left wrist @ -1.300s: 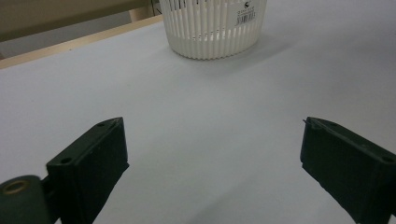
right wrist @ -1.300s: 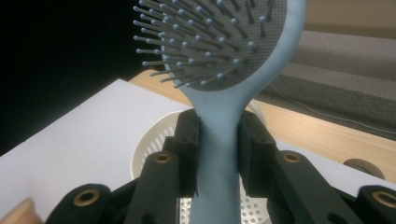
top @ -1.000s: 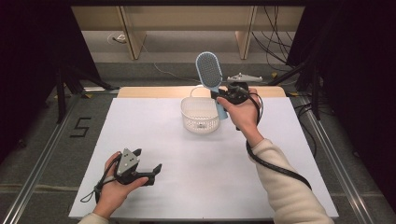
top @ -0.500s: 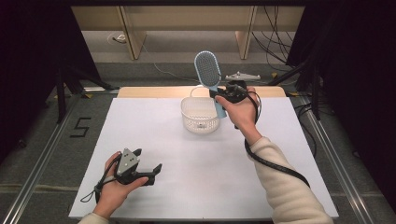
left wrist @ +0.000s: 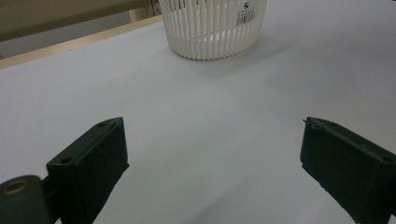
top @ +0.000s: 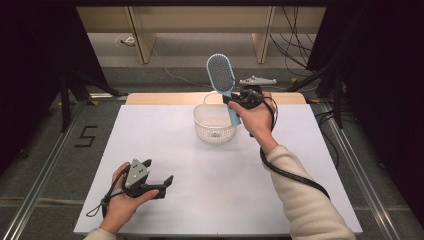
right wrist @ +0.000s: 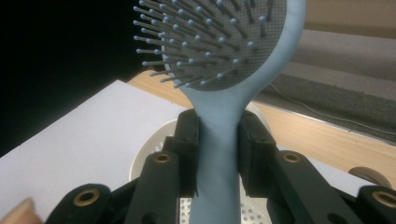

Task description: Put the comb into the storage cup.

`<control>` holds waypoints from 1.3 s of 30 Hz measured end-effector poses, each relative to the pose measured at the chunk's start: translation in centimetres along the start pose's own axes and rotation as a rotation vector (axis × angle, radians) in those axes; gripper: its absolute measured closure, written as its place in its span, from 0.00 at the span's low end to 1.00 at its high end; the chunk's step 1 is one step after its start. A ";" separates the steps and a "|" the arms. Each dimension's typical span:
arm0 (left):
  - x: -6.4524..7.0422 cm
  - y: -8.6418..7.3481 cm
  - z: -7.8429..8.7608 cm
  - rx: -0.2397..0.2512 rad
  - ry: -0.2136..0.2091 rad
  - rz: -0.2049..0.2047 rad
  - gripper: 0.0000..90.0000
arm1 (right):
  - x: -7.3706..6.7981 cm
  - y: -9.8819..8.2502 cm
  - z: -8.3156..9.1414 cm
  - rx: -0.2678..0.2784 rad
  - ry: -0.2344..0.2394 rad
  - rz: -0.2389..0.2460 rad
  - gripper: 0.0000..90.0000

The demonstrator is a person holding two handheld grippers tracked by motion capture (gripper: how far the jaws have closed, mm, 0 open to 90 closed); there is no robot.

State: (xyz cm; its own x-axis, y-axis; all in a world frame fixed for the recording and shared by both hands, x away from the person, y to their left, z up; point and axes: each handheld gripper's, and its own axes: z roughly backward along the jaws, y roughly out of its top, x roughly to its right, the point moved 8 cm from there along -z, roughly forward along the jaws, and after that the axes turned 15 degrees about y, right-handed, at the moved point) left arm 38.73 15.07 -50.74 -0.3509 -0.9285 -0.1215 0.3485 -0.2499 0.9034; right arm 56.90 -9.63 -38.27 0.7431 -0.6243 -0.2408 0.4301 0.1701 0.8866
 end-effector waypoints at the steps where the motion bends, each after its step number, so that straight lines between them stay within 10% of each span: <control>1: 0.0 0.0 0.0 0.000 0.000 0.000 0.08 | 0.0 0.0 0.0 0.001 -0.001 -0.002 0.80; 39: 0.0 0.0 0.1 -0.003 -0.002 0.000 0.08 | 0.5 0.3 -1.6 0.042 -0.022 0.002 0.80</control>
State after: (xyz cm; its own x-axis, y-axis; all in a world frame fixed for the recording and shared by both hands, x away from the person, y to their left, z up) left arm 38.68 15.08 -50.71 -0.3526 -0.9280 -0.1202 0.3511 -0.2503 0.9023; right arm 58.19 -8.67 -38.77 0.7326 -0.6404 -0.2306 0.4064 0.1398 0.9029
